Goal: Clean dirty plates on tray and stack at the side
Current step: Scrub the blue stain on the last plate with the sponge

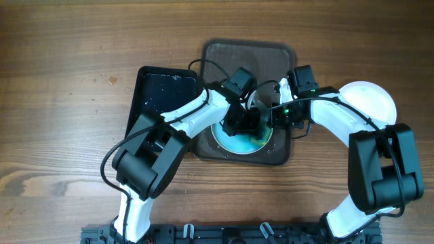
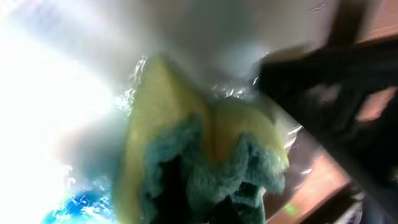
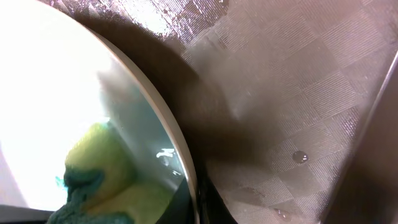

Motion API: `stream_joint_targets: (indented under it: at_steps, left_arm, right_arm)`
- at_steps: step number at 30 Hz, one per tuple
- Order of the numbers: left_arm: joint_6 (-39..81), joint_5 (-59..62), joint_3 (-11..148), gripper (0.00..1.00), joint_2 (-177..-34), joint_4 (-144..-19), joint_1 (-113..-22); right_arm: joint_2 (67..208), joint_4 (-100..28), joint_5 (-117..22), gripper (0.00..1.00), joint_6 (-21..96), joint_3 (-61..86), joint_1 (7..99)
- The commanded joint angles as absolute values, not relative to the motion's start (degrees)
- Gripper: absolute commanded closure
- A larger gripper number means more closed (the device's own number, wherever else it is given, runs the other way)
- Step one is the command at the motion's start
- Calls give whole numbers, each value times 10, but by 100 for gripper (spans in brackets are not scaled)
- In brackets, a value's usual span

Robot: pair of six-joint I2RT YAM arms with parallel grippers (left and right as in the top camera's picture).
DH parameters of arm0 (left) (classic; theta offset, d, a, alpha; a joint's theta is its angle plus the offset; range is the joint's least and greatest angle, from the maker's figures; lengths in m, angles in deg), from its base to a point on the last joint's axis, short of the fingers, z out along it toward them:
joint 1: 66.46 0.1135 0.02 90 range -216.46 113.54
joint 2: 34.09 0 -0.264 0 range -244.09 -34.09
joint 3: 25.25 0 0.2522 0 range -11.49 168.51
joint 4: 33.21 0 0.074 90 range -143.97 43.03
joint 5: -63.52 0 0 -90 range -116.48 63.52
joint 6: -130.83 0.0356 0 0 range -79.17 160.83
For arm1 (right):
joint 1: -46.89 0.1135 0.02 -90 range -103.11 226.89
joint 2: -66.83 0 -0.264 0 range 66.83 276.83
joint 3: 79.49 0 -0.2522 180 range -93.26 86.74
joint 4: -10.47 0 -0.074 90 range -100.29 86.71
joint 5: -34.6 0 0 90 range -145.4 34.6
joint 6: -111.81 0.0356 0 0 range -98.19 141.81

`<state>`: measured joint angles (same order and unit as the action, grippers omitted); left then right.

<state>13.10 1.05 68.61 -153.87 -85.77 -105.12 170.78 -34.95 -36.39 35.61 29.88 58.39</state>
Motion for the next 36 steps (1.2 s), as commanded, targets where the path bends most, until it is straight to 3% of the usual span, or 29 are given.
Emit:
stream_joint_targets:
  at_steps: [1, 6, 12, 13, 17, 19, 28, 36]
  left_arm:
    - [134, -219, 664, 96, -1561, -957, -1040]
    - [97, -410, 664, 96, -1559, -1041, -983]
    - [82, -407, 664, 96, -1559, -1005, -976]
    - [82, -365, 664, 96, -1559, -985, -976]
    - [82, -6, 664, 96, -1559, -839, -983]
    - [81, 62, 664, 96, -1559, -769, -1005]
    - [41, -85, 664, 96, -1559, -669, -1078]
    - [72, -322, 673, 96, -1559, -722, -988]
  right_arm:
    - [1725, -351, -401, 96, 360, 302, 585]
    - [1725, -350, -401, 96, 359, 302, 585]
    - [1725, -352, -401, 96, 359, 302, 585]
    - [1725, -354, -401, 96, 358, 302, 585]
    - [1725, -359, -404, 96, 353, 302, 585]
    - [1725, -359, -404, 96, 353, 302, 585]
    - [1725, -371, -406, 96, 353, 302, 585]
    - [1725, -379, -406, 96, 350, 302, 585]
